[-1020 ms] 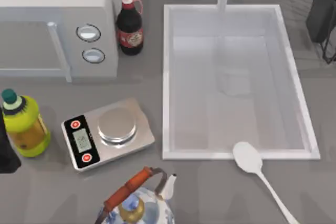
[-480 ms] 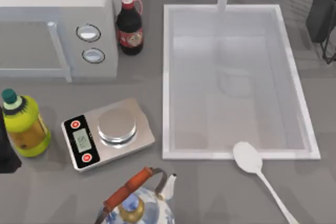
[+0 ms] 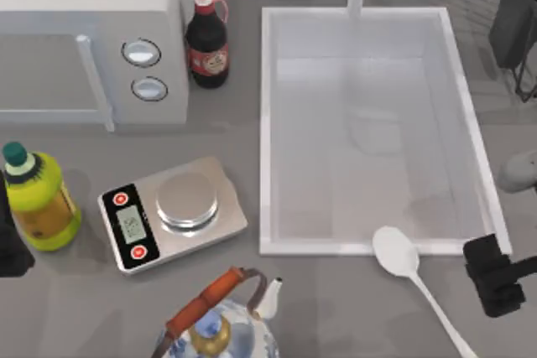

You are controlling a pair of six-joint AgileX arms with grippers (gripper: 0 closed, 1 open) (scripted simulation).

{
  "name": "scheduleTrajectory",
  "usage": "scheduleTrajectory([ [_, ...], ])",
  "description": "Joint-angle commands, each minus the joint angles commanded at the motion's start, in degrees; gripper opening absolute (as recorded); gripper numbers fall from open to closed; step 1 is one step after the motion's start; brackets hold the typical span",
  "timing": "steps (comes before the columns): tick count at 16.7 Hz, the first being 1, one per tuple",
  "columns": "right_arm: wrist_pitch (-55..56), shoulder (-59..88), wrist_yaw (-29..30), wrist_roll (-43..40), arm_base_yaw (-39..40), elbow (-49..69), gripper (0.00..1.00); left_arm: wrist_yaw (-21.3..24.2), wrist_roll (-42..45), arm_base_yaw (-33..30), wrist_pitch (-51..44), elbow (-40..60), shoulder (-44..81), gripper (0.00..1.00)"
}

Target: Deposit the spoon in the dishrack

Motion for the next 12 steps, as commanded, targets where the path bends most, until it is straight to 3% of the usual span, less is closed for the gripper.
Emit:
scheduleTrajectory([
  [6, -14.42, 20.37, 0.74, 2.15, 9.33, 13.96, 1.00, 0.00, 0.00, 0.00, 0.00, 0.00, 0.00, 1.00],
  [12, -17.23, 24.59, 1.17, 2.56, 11.21, 16.85, 1.00, 0.00, 0.00, 0.00, 0.00, 0.00, 0.00, 1.00],
])
